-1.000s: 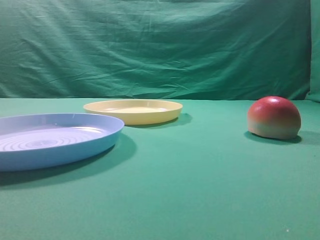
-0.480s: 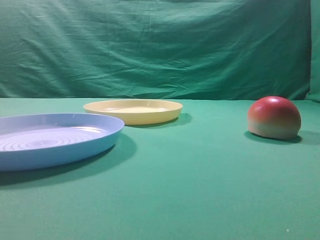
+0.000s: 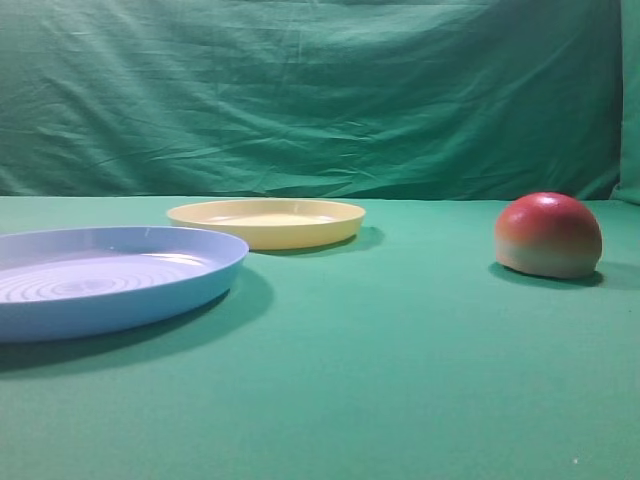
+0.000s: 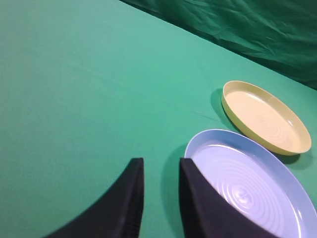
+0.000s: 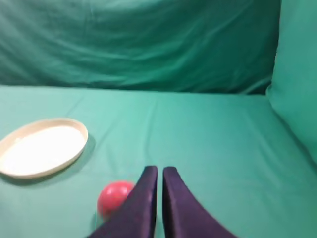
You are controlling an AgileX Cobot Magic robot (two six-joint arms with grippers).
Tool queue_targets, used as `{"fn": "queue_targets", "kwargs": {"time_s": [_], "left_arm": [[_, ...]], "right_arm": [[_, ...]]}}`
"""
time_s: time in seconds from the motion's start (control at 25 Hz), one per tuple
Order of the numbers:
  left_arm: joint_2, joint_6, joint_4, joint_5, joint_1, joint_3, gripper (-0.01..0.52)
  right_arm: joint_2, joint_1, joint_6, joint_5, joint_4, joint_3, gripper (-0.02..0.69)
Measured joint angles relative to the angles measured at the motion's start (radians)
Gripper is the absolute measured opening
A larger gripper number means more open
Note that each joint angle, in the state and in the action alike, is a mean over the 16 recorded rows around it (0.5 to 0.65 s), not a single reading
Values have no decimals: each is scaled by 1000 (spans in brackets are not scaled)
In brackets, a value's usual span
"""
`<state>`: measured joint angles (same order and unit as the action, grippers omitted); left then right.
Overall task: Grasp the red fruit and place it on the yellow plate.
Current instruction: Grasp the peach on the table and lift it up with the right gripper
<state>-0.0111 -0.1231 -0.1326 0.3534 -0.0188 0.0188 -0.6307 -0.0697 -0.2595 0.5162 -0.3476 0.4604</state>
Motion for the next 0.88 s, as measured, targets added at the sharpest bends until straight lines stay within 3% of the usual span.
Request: {"fn": "queue_targets", "kwargs": {"time_s": [0.36, 0.88], "left_arm": [[0, 0, 0, 0, 0, 0, 157], [0, 0, 0, 0, 0, 0, 157]], "right_arm": [[-290, -29, -71, 63, -36, 96, 0], [-687, -244, -73, 131, 104, 371, 16]]}}
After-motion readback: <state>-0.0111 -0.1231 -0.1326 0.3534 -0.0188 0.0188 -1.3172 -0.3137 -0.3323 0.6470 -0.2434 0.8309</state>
